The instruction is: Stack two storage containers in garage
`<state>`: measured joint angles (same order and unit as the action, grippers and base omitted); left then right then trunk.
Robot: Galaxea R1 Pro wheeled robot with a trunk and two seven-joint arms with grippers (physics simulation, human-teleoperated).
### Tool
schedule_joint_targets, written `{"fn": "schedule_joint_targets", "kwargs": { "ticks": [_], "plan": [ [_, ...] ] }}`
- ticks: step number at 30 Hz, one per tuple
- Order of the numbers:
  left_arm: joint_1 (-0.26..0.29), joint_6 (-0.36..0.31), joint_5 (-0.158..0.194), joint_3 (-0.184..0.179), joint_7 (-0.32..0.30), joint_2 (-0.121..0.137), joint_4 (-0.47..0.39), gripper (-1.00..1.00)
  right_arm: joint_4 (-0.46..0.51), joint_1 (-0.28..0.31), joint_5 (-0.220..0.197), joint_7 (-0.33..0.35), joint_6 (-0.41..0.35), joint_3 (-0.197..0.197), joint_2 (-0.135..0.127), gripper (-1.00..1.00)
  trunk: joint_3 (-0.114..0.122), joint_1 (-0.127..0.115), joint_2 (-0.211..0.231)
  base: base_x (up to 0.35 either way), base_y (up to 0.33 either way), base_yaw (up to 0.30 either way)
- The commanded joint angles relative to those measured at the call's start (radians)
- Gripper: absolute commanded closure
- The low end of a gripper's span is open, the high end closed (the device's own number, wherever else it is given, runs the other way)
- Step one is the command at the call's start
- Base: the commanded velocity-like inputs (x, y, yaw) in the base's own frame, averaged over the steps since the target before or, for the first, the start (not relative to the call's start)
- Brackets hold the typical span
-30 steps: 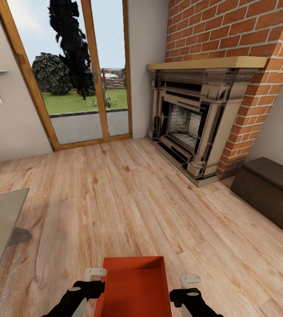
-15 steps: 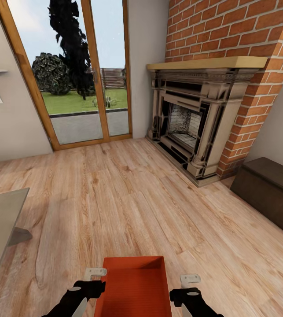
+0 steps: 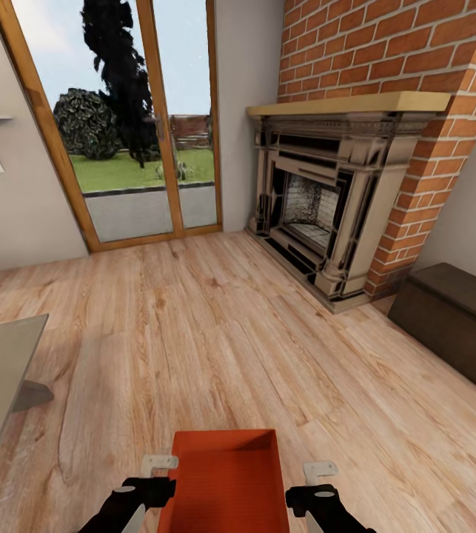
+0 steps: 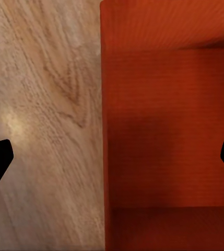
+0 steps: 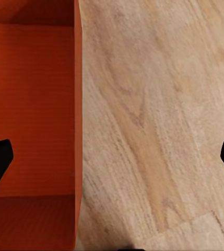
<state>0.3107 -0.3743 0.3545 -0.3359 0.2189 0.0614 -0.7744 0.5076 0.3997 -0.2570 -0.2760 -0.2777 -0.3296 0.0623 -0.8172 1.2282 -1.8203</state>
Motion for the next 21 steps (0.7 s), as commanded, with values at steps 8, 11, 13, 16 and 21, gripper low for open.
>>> {"fn": "schedule_joint_targets", "kwargs": {
  "ticks": [8,11,13,16,21],
  "plan": [
    [0.001,-0.003,0.011,-0.006,0.01,0.002,-0.001,-1.0,0.002,0.001,-0.01,-0.009,-0.005,-0.008,-0.001,-1.0,-0.026,0.031,-0.057,0.0,0.0,0.0],
    [0.001,-0.003,0.011,-0.006,0.01,0.002,-0.002,-1.0,0.003,0.001,-0.01,-0.008,-0.004,-0.008,-0.001,-1.0,-0.035,0.042,-0.078,0.0,0.0,0.0],
    [0.001,-0.003,0.011,-0.006,0.011,0.002,-0.002,-1.0,0.003,0.001,-0.011,-0.008,-0.004,-0.008,-0.001,-1.0,-0.042,0.05,-0.092,0.0,0.0,0.0],
    [0.001,-0.003,0.011,-0.006,0.011,0.002,-0.002,-1.0,0.003,0.001,-0.011,-0.007,-0.004,-0.008,-0.001,-1.0,-0.051,0.061,-0.113,0.0,0.0,0.0],
    [0.001,-0.002,0.011,-0.005,0.011,0.002,-0.003,-1.0,0.004,0.001,-0.013,0.014,-0.003,-0.01,0.002,-1.0,-0.067,0.081,-0.148,0.0,0.0,0.0]
  ]
}}
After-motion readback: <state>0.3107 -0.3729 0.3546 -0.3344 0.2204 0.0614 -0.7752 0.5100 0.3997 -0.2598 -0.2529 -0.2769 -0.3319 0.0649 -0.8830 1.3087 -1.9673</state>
